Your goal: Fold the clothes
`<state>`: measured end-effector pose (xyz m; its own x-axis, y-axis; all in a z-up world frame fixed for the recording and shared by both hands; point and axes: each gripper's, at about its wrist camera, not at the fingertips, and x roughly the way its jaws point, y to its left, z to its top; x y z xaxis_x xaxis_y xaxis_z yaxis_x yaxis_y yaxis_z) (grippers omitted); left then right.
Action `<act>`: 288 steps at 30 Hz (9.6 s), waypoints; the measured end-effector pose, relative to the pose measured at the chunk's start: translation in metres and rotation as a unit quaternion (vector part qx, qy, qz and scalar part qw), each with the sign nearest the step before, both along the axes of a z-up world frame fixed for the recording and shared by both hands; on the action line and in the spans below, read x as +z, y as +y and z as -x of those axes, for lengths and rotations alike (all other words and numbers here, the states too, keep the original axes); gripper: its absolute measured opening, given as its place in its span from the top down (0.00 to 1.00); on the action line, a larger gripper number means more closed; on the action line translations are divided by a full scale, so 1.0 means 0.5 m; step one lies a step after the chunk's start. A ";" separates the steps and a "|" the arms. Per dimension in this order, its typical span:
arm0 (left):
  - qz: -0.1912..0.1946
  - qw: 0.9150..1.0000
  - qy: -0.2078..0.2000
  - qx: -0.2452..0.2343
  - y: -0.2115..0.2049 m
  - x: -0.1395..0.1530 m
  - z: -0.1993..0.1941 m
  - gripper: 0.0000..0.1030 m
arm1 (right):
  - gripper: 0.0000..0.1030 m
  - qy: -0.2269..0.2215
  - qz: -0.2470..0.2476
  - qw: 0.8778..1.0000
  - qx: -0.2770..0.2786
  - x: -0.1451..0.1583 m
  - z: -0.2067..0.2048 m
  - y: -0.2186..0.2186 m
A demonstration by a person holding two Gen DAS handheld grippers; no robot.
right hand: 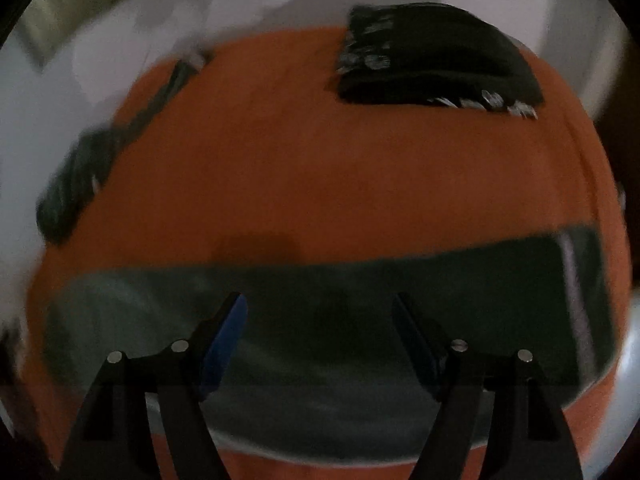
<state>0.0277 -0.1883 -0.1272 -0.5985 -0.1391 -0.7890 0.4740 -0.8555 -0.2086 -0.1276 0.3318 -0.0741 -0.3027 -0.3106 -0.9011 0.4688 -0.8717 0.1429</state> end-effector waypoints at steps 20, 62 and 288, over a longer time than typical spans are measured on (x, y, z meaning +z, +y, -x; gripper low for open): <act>0.152 0.756 -0.103 -0.628 0.564 -0.107 0.212 0.29 | 0.21 0.104 -0.109 0.930 0.335 -0.108 -0.113 -0.109; 0.066 0.778 -0.085 -0.619 0.482 -0.080 0.027 0.50 | 0.64 -0.013 -0.032 0.998 0.050 -0.150 -0.184 0.204; 0.084 0.862 0.000 -0.500 0.304 -0.150 0.176 0.14 | 0.41 -0.007 0.095 0.942 -0.322 -0.093 0.054 0.668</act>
